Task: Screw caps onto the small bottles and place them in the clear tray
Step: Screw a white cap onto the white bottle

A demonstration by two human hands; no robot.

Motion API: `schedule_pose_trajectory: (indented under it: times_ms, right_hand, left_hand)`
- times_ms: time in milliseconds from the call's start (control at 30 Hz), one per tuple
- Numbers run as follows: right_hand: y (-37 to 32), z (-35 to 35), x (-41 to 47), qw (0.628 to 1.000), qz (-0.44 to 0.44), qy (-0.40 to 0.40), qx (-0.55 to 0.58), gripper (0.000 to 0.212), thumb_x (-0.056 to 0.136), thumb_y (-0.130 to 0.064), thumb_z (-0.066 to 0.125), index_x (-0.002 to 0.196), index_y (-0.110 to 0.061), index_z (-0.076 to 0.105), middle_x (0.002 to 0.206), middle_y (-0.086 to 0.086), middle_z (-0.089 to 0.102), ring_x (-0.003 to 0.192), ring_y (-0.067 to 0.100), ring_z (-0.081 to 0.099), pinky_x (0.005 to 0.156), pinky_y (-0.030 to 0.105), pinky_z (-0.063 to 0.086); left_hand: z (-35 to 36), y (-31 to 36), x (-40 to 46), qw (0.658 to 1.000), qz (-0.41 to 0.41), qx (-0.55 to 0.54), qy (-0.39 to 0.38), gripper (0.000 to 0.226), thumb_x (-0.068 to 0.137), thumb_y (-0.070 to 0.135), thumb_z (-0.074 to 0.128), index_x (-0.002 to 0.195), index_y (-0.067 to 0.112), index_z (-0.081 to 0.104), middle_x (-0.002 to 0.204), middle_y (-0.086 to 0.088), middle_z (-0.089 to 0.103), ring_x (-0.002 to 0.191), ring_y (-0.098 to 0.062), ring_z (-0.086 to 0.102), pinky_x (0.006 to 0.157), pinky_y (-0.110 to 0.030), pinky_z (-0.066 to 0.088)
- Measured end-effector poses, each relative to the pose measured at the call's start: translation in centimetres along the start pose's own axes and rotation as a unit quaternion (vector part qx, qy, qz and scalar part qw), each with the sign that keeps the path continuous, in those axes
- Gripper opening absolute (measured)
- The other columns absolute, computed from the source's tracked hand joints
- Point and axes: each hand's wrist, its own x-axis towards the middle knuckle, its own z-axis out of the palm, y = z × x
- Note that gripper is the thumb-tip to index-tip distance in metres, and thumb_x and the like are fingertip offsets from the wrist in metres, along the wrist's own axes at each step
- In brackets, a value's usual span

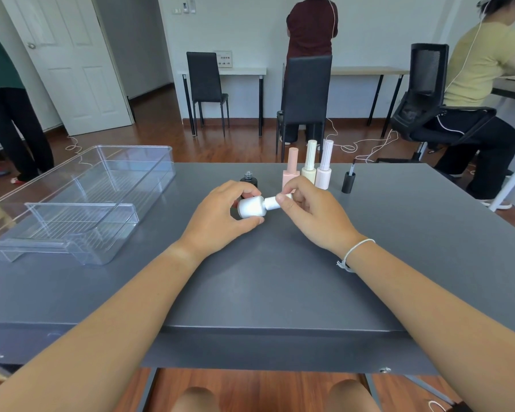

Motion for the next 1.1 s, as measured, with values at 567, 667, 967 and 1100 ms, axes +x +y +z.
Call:
schedule_pose_trajectory:
  times_ms: [567,667,967,1100]
  right_hand:
    - [0.16,-0.01,0.20,0.999,0.021,-0.001,-0.039,0.041,0.092,-0.046,0.040,0.071,-0.013,0.053,0.058,-0.004,0.046,0.055,0.013,0.043,0.054,0.030,0.036]
    - [0.29,-0.07,-0.01,1.000,0.001,-0.011,-0.008,0.015,0.087,-0.041,0.051,0.084,-0.026,0.049,0.064,-0.009,0.048,0.053,0.001,0.045,0.050,0.016,0.031]
    - [0.20,-0.13,0.03,1.000,0.003,0.007,-0.015,0.034,0.090,-0.045,0.045,0.081,-0.014,0.056,0.067,-0.004,0.051,0.059,0.008,0.047,0.056,0.025,0.037]
    - [0.06,0.01,0.07,0.999,-0.026,-0.003,-0.019,0.015,0.090,-0.031,0.050,0.081,-0.019,0.052,0.069,-0.007,0.049,0.057,0.002,0.046,0.054,0.021,0.030]
  left_hand:
    - [0.02,0.05,-0.07,1.000,0.001,0.006,-0.008,0.036,0.070,0.018,0.076,0.098,0.031,0.058,0.095,0.017,0.056,0.084,0.008,0.047,0.064,-0.004,0.034]
    - [0.00,0.04,-0.05,1.000,-0.002,0.000,-0.002,0.036,0.070,0.017,0.076,0.099,0.030,0.058,0.095,0.017,0.056,0.083,0.009,0.047,0.063,-0.004,0.035]
    - [-0.05,0.12,-0.03,1.000,-0.003,-0.002,-0.005,0.036,0.070,0.017,0.077,0.098,0.030,0.058,0.094,0.016,0.056,0.083,0.009,0.047,0.063,-0.003,0.034]
    - [-0.02,0.13,-0.04,1.000,0.000,-0.004,-0.004,0.037,0.070,0.017,0.077,0.097,0.031,0.058,0.094,0.017,0.056,0.082,0.010,0.047,0.063,-0.003,0.035]
